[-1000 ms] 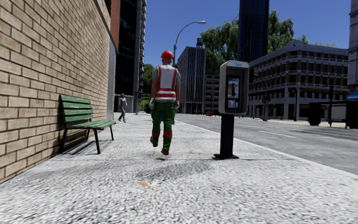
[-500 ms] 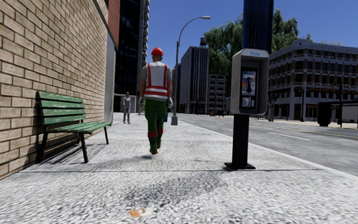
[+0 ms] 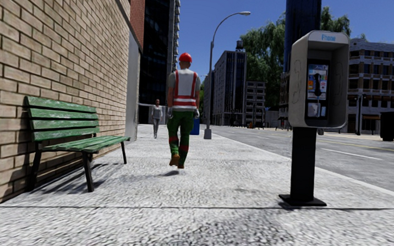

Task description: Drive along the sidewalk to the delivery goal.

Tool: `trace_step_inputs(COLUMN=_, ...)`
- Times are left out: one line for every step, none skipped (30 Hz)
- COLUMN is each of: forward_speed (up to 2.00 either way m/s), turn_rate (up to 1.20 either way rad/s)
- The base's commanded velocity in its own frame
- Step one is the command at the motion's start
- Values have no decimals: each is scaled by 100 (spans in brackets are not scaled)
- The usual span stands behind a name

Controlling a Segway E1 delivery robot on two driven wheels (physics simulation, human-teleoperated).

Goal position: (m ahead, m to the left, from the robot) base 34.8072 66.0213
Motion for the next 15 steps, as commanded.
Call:
trace_step_inputs(forward_speed=124, turn_rate=68)
trace_step_inputs(forward_speed=129, turn_rate=58)
trace_step_inputs(forward_speed=137, turn_rate=27)
trace_step_inputs(forward_speed=143, turn_rate=8)
trace_step_inputs(forward_speed=152, turn_rate=2)
trace_step_inputs(forward_speed=168, turn_rate=1)
trace_step_inputs(forward_speed=168, turn_rate=1)
trace_step_inputs(forward_speed=182, turn_rate=0)
trace_step_inputs(forward_speed=190, turn_rate=0)
trace_step_inputs(forward_speed=193, turn_rate=0)
trace_step_inputs(forward_speed=194, turn_rate=0)
trace_step_inputs(forward_speed=194, turn_rate=0)
trace_step_inputs(forward_speed=194, turn_rate=0)
trace_step_inputs(forward_speed=194, turn_rate=0)
trace_step_inputs(forward_speed=194, turn_rate=0)
